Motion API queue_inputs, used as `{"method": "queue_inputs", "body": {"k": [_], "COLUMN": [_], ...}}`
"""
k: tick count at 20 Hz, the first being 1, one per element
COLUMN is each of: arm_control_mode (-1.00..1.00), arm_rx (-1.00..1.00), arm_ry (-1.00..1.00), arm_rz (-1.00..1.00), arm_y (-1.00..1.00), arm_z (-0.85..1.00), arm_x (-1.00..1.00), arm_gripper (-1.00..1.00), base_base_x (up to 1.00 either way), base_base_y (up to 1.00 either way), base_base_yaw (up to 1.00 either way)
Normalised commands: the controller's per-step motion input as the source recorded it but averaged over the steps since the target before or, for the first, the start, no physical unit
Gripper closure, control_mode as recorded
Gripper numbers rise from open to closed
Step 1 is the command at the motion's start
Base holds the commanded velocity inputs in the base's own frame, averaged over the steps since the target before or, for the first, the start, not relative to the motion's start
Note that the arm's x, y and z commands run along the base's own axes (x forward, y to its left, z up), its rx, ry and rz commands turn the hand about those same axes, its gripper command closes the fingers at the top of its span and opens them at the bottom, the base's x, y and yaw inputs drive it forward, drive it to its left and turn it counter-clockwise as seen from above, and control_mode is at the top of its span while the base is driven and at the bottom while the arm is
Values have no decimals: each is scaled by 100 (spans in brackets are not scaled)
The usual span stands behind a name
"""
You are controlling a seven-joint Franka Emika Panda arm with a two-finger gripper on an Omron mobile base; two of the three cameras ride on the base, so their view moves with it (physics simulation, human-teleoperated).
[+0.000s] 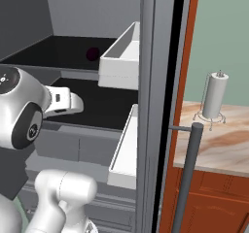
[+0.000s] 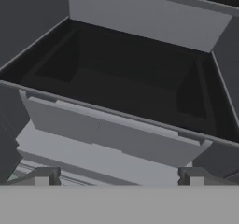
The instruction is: Open the fridge, remove the pear, eggplant, and steak, and place them on any counter.
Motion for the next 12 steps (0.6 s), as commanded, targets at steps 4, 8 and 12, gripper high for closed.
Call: {"method": "queue_inputs", "body": {"k": [4, 8, 12], "arm_control_mode": [-100, -100, -100], "arm_rx": [0, 9, 25], "arm_ry": [0, -5, -10], "arm_rz": [-16, -10, -11], "arm_y": [1, 0, 0], "arm_z": [24, 26, 39], "arm_x": [32, 22, 37], "arm_gripper": [-100, -100, -100], "base_base_x": [0, 0, 0], "base_base_y": [0, 0, 0], "base_base_yaw": [0, 0, 0]}}
